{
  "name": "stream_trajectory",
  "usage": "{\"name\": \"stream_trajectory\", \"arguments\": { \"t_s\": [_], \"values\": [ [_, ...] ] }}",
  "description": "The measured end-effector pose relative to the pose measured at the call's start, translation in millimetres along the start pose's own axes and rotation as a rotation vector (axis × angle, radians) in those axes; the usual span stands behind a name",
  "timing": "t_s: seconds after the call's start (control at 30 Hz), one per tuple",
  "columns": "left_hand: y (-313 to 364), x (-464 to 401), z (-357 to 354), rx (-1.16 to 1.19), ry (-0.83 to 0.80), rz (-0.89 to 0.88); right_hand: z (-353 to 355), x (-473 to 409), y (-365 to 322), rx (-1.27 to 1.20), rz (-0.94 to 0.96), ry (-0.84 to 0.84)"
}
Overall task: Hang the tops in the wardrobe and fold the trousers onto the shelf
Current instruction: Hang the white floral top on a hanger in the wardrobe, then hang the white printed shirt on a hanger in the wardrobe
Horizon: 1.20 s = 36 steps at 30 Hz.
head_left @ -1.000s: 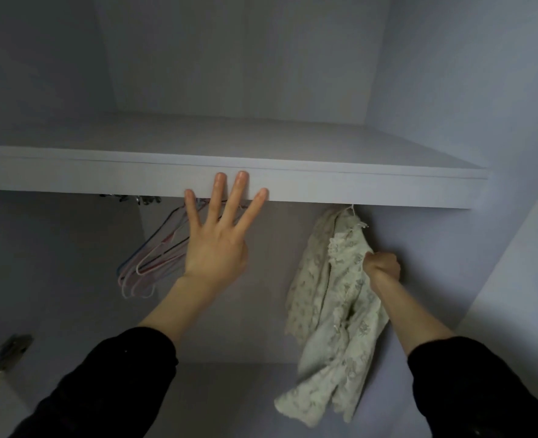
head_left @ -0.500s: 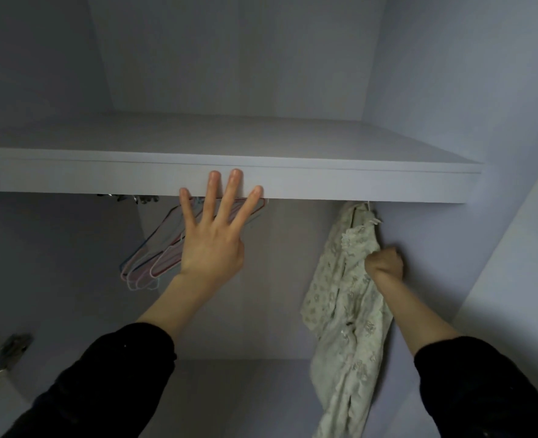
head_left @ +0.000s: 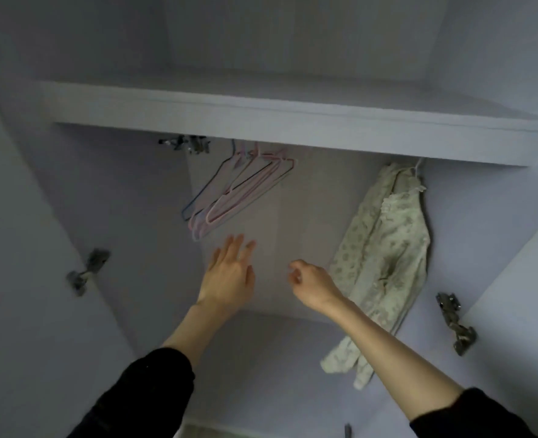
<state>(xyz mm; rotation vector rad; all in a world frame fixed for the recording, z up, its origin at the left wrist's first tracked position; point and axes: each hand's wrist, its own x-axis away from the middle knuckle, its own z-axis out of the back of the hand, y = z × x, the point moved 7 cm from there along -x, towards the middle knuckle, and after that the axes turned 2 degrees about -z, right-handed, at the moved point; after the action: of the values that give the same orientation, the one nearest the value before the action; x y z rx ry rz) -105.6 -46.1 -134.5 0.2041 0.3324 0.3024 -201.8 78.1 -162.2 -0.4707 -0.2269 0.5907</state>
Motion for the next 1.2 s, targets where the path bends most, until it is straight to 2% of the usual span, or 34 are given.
{"name": "stream_trajectory", "arguments": {
  "t_s": [0.17, 0.27, 0.37, 0.5, 0.67, 0.77, 0.9, 1.03, 1.2],
  "values": [
    [-69, 103, -1, 0.105, -0.031, 0.343, -75, 19, -76, 0.127, 0.286, -0.285],
    [-108, 200, 20, 0.096, -0.004, 0.583, -124, 60, -139, 0.160, 0.469, -0.422],
    [-134, 315, 47, 0.051, 0.058, 0.838, -182, 130, -200, 0.193, 0.666, -0.580],
    [-131, 485, 76, 0.018, 0.126, 1.207, -253, 264, -272, 0.295, 0.984, -0.835],
    [-74, 694, 106, 0.040, 0.331, 1.599, -297, 458, -332, 0.373, 1.322, -1.013],
    [-23, 799, 120, 0.017, 0.464, 1.771, -318, 572, -347, 0.388, 1.483, -1.100],
    [56, 941, 123, 0.046, 0.585, 1.989, -346, 741, -339, 0.448, 1.688, -1.236],
    [134, 1076, 122, 0.063, 0.710, 2.205, -364, 900, -320, 0.557, 1.937, -1.294],
    [210, 1191, 123, 0.003, 0.847, 2.399, -384, 1054, -300, 0.599, 2.065, -1.388]
  ]
}}
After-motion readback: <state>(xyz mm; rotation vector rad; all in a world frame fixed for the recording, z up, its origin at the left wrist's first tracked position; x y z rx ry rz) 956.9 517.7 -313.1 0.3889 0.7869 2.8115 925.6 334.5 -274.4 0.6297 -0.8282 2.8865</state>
